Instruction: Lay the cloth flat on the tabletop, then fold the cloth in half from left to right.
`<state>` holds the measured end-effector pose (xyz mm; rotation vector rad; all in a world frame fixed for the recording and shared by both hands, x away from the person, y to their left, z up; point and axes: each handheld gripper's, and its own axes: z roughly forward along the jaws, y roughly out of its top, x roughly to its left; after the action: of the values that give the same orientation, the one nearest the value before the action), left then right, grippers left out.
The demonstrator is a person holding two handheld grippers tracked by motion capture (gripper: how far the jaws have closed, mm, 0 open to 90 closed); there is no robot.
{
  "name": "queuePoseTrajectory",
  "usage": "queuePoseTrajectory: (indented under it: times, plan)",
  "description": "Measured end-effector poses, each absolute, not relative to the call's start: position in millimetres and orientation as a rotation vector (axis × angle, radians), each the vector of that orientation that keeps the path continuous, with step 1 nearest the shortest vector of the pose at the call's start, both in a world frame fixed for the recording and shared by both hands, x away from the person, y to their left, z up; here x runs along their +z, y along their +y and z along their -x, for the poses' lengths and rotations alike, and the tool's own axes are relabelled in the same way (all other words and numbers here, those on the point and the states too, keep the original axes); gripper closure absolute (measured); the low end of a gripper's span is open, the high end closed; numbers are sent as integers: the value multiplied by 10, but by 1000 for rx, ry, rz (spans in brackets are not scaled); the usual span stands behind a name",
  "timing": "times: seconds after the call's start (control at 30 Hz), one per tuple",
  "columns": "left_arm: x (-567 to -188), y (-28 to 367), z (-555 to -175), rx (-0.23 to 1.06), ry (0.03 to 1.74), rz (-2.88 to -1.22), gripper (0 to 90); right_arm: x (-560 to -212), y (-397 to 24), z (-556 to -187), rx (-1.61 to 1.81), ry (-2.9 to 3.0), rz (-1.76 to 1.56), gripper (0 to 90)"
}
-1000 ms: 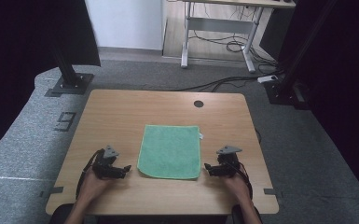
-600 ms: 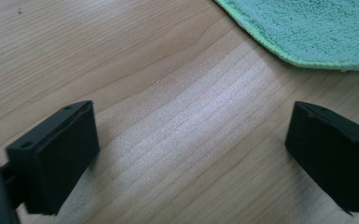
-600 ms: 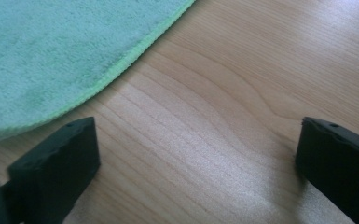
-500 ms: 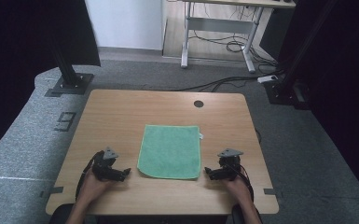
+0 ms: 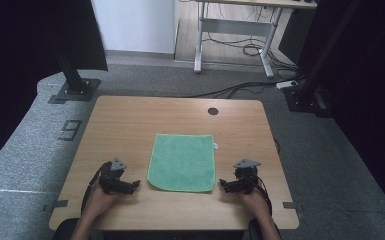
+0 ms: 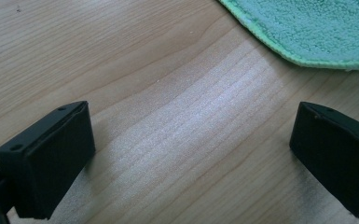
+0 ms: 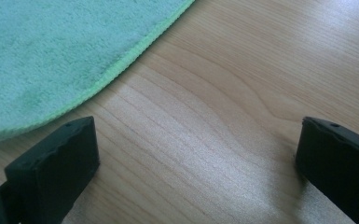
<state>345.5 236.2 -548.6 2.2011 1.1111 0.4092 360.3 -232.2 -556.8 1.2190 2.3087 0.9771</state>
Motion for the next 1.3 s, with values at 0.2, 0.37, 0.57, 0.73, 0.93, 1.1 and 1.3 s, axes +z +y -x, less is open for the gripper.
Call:
queuePoseTrajectory:
  times: [0.2, 0.37, 0.57, 0.73, 0.93, 1.1, 1.3]
  plan:
    - [-5486, 2362, -3455, 409, 1111, -2201, 0, -5568, -2317, -3604, 975, 2302, -1229, 0]
    - [-5486, 2362, -3456, 409, 1112, -2201, 0, -5500, -2317, -3603, 956, 2294, -1236, 24]
    - [-5486, 2362, -3455, 409, 1112, -2201, 0, -5353, -2244, -3545, 1013, 2264, -1195, 31]
    - [-5486, 2362, -3456, 409, 1112, -2200, 0, -5287, -2030, -3472, 1040, 2295, -1149, 31]
    - [-5486, 2363, -3456, 409, 1112, -2200, 0, -5368, -1914, -3479, 1010, 2354, -1142, 31]
    - [-5486, 2363, -3456, 409, 1112, -2200, 0, -5428, -1850, -3466, 1015, 2403, -1135, 31]
    - [-5486, 2362, -3457, 409, 1111, -2200, 0, -5490, -1810, -3452, 938, 2452, -1096, 30]
